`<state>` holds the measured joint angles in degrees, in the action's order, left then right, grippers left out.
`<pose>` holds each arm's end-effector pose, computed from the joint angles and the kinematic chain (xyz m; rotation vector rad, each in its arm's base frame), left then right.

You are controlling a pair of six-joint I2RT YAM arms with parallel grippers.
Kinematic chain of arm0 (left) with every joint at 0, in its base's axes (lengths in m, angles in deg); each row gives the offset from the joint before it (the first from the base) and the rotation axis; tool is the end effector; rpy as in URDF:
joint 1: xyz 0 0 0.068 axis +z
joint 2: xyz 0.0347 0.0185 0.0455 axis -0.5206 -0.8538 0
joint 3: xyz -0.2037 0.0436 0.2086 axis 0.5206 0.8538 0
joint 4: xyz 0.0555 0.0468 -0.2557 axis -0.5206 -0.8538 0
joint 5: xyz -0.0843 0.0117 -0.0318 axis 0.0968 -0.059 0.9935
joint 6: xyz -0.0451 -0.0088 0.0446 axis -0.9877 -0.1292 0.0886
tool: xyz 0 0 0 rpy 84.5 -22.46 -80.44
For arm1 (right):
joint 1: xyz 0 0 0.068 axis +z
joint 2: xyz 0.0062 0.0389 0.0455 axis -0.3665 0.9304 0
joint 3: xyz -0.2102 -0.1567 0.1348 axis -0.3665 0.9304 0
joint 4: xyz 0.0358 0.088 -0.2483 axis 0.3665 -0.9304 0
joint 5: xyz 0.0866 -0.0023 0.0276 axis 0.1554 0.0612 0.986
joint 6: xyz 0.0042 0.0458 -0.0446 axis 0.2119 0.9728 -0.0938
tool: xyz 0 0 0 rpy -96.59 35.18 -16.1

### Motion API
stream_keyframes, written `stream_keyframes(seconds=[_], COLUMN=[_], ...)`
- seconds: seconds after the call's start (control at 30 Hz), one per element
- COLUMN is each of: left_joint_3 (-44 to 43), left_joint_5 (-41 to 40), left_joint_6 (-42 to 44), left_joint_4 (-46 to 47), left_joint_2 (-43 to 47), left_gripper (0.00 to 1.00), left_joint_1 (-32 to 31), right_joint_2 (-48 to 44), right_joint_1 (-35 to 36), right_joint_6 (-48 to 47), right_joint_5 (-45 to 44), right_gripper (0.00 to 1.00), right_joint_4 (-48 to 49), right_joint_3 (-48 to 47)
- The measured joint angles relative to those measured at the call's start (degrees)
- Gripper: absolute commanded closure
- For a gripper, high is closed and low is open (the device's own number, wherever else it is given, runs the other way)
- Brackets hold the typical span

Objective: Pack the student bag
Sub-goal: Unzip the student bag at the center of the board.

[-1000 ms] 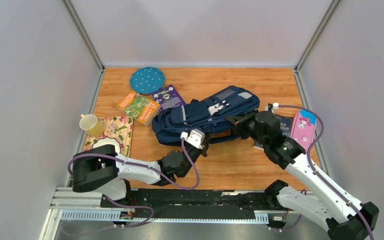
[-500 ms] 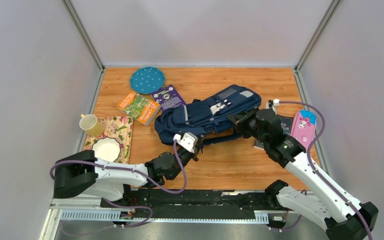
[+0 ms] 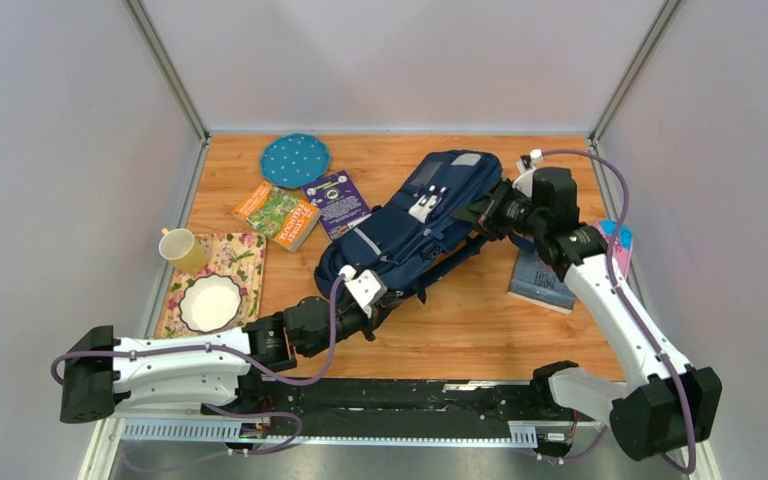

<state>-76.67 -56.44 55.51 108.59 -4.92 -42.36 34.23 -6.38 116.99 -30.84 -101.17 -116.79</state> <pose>0.0741 -0.1998 0.2669 0.7332 1.5770 -0.8060 0.2322 0.0845 0.3439 0.4678 2.1874 1.1598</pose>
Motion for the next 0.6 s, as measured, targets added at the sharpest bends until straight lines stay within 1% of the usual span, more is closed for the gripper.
stream_keyframes(seconds=[0.17, 0.3, 0.43, 0.6], left_joint_3=[-8.1, -13.6, -15.7, -16.7], left_joint_5=[6.1, 9.6, 9.7, 6.6], left_joint_6=[-0.2, 0.5, 1.4, 3.5], left_joint_4=[-8.8, -10.4, -10.2, -10.1], left_joint_2=[-0.5, -1.3, -1.3, -0.8], left_gripper=[1.0, 1.0, 1.0, 1.0], left_joint_1=[0.2, 0.2, 0.3, 0.3], right_joint_2=[6.2, 9.3, 11.6, 16.3], right_joint_1=[-0.4, -0.5, -0.6, -0.8], right_joint_6=[-7.0, -11.5, -12.4, -8.6], right_joint_5=[8.7, 14.1, 18.1, 24.1], right_gripper=[1.0, 1.0, 1.0, 1.0], right_joint_4=[-1.9, -3.7, -2.9, 2.8], right_joint_3=[-10.6, -19.4, -24.3, -28.2])
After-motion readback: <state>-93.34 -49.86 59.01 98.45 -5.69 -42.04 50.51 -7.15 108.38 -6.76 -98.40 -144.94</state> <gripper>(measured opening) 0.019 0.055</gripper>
